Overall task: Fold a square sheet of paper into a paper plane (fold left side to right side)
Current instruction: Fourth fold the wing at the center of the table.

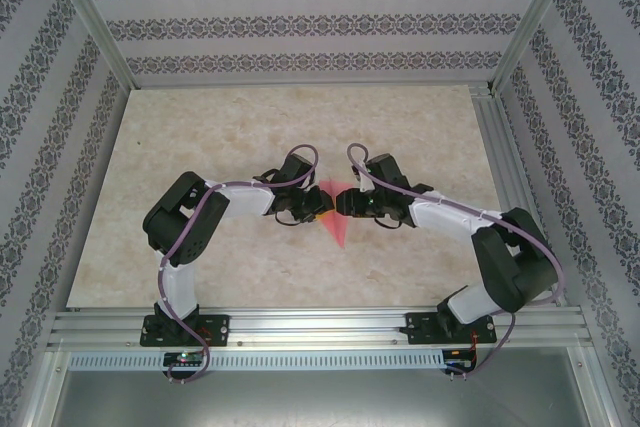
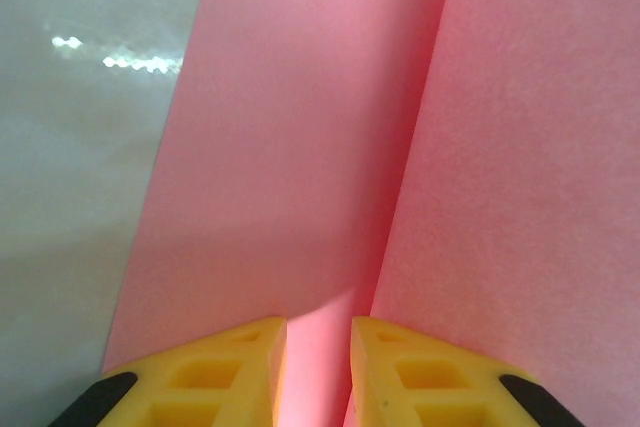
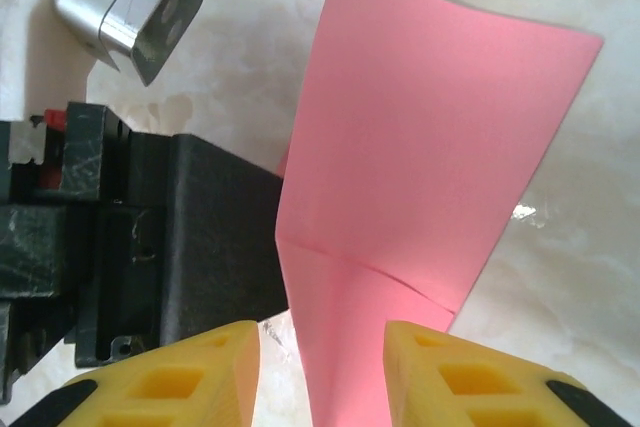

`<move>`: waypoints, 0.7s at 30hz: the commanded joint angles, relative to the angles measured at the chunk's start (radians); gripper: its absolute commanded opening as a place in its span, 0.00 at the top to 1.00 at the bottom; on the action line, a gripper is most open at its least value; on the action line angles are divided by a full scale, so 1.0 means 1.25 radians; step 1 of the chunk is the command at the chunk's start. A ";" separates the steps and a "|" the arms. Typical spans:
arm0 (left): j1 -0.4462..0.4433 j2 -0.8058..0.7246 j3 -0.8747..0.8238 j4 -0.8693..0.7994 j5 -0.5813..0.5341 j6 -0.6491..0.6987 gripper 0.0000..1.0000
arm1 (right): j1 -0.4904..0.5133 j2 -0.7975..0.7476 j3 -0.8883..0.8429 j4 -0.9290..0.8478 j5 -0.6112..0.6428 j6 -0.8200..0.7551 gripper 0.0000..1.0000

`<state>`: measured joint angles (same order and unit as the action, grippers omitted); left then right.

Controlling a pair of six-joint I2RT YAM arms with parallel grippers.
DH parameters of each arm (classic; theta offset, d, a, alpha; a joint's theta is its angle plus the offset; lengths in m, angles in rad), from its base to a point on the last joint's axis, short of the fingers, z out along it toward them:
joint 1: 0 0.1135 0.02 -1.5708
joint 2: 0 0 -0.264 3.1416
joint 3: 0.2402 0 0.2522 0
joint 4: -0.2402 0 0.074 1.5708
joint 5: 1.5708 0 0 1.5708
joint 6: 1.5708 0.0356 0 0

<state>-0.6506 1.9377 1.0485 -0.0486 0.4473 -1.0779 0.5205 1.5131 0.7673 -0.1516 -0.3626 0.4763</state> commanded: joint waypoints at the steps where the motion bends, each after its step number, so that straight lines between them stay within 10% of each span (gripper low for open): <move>1: -0.013 0.037 -0.002 -0.059 -0.032 0.023 0.73 | -0.008 0.030 0.024 0.044 -0.048 0.006 0.64; 21: -0.013 0.037 -0.003 -0.060 -0.032 0.023 0.73 | -0.022 0.113 0.091 0.045 -0.051 0.014 0.78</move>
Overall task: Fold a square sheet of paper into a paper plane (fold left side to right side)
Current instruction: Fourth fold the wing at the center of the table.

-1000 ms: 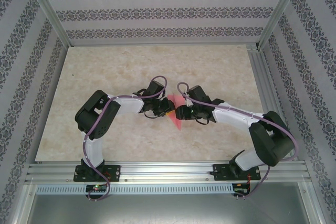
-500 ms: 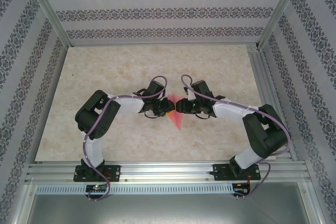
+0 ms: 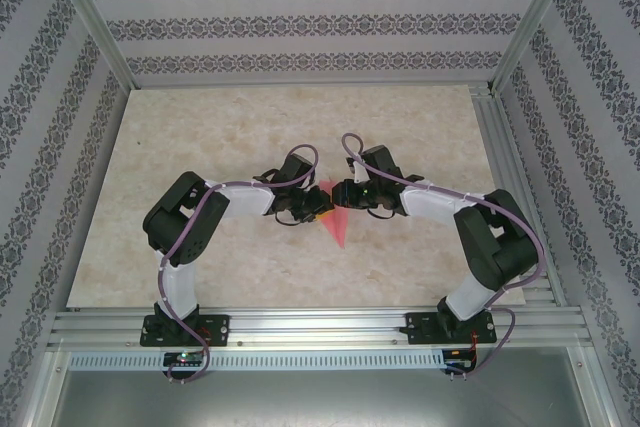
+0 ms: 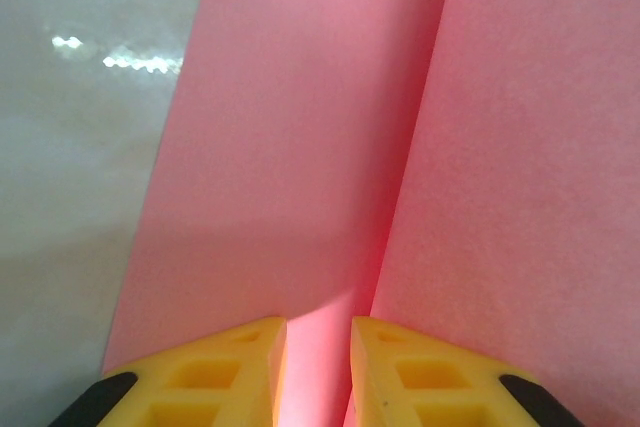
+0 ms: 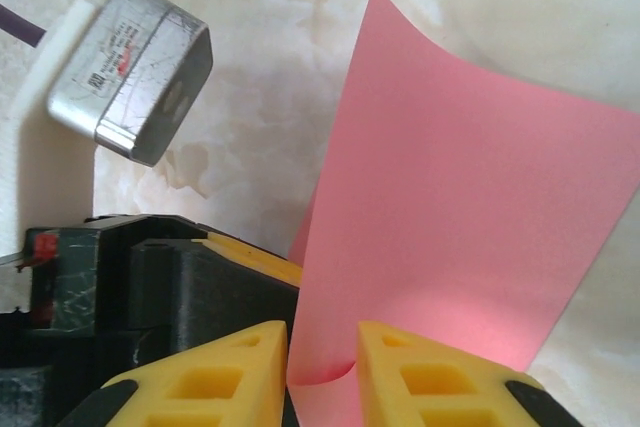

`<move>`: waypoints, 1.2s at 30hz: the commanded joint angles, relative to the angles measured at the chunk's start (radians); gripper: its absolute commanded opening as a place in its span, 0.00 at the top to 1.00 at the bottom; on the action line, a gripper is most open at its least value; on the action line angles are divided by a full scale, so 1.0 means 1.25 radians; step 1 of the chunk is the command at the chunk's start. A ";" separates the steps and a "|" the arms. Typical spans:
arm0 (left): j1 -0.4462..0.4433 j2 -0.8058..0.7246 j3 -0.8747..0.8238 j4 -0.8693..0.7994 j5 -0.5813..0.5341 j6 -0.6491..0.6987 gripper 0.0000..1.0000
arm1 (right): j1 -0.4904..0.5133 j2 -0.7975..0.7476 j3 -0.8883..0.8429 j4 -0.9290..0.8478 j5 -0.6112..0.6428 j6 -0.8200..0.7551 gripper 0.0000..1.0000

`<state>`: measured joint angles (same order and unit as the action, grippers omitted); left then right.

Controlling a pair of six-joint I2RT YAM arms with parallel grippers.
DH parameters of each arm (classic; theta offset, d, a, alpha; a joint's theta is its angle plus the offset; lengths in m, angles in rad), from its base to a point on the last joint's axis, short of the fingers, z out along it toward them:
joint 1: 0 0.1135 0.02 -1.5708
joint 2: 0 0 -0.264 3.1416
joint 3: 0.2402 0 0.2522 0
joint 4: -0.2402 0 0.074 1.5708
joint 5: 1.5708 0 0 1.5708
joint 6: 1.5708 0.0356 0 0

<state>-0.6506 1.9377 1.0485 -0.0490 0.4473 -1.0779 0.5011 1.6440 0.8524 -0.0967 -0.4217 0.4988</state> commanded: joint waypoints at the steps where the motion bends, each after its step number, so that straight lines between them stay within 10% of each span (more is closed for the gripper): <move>1: -0.013 0.037 -0.004 -0.060 -0.032 0.024 0.73 | -0.007 0.008 0.027 -0.006 0.001 -0.008 0.79; 7: -0.013 0.038 -0.006 -0.060 -0.033 0.023 0.73 | -0.020 0.009 0.035 -0.036 0.011 -0.032 0.96; 36: -0.015 0.039 -0.008 -0.062 -0.035 0.022 0.73 | -0.063 0.077 0.031 -0.052 0.026 -0.079 0.95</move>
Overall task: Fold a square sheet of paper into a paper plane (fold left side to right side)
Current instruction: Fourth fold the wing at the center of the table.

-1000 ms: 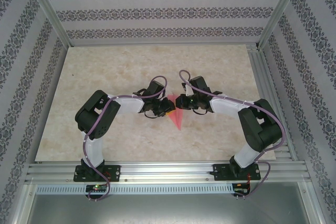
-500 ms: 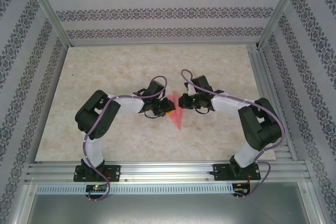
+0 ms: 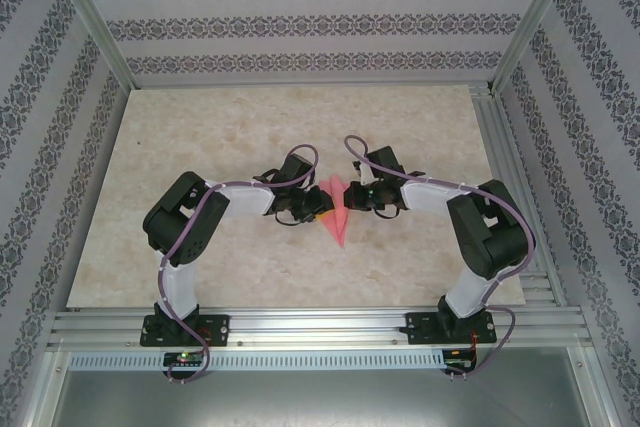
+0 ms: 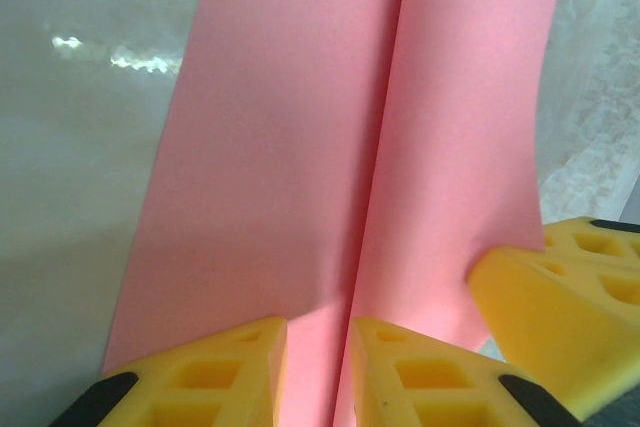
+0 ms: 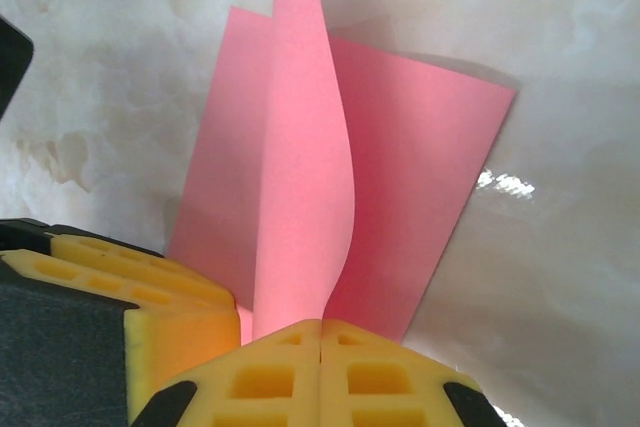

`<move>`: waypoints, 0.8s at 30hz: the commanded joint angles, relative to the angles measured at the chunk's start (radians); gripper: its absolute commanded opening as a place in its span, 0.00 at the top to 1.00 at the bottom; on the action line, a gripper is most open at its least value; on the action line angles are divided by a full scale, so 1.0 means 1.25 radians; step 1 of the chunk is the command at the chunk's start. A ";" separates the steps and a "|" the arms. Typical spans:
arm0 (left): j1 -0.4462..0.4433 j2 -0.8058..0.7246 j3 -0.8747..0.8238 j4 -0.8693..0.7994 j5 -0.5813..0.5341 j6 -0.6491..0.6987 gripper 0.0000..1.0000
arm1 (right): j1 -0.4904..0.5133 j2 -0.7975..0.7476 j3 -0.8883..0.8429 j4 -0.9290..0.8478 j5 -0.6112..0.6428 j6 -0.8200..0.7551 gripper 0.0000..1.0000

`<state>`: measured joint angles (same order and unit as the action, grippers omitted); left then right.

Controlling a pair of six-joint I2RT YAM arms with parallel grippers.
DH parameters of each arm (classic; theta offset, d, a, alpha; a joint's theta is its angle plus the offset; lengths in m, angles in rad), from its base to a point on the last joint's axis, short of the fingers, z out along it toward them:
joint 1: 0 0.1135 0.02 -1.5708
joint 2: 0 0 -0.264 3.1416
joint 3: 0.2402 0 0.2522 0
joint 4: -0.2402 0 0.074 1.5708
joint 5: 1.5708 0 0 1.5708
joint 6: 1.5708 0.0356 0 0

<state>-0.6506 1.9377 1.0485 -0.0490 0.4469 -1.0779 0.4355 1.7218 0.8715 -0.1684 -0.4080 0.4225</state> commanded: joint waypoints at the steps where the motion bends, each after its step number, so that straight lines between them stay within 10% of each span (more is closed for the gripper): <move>1: -0.015 0.041 -0.007 -0.062 -0.035 0.022 0.73 | -0.012 0.018 0.017 0.005 0.016 -0.018 0.95; 24: -0.018 0.046 -0.003 -0.066 -0.034 0.024 0.73 | -0.018 0.057 0.033 0.022 0.000 -0.020 0.95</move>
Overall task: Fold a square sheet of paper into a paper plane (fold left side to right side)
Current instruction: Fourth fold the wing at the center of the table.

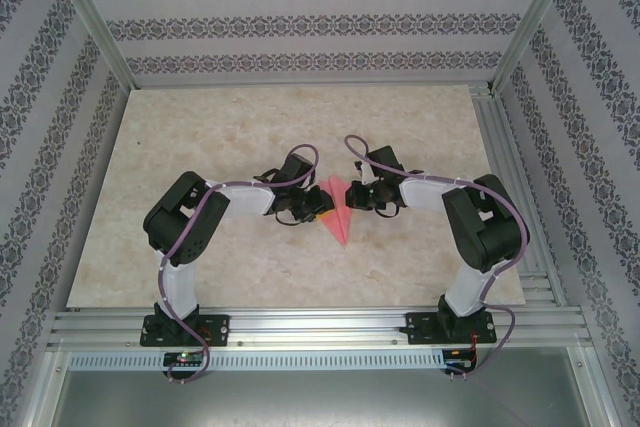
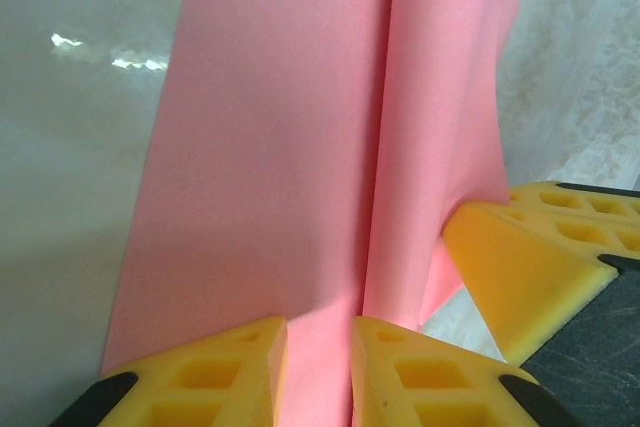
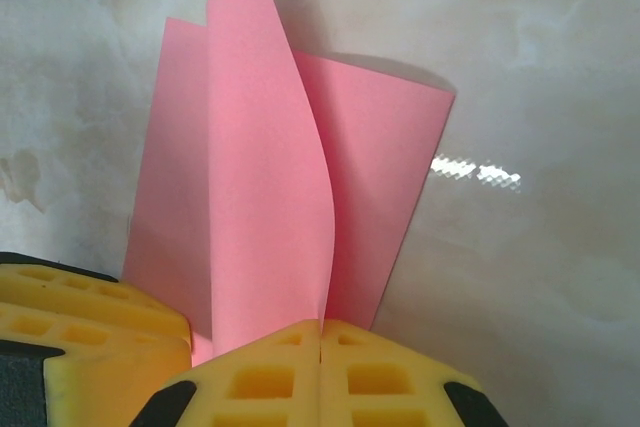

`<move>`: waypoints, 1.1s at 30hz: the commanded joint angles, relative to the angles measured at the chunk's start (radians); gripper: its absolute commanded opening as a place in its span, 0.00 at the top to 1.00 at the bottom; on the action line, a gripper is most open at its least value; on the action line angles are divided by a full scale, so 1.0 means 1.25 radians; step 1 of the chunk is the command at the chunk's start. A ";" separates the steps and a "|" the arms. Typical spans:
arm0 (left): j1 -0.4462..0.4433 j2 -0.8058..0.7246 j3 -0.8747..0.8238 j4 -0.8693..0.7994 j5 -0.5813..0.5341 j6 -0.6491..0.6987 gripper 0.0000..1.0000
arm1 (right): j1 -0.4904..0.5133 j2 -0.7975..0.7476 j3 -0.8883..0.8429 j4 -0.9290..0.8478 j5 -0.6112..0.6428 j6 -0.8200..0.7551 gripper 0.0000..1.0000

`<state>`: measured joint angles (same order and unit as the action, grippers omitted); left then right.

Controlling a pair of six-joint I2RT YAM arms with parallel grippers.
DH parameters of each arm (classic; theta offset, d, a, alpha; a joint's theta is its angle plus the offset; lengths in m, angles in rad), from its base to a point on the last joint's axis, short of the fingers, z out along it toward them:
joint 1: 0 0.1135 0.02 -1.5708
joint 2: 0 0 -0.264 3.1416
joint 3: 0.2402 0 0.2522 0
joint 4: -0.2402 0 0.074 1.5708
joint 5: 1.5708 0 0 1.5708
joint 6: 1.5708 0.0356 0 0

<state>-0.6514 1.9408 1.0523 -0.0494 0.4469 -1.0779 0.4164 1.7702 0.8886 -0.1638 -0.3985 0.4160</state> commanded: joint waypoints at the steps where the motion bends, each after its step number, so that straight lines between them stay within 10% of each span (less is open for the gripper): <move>1: -0.018 0.044 -0.005 -0.065 -0.034 0.024 0.73 | -0.002 0.021 0.021 0.016 -0.009 -0.016 0.95; 33: -0.020 0.047 -0.001 -0.070 -0.034 0.025 0.73 | 0.018 0.039 0.021 0.016 0.000 -0.006 0.93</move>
<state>-0.6567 1.9453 1.0599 -0.0509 0.4393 -1.0748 0.4301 1.7966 0.9005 -0.1528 -0.4129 0.4191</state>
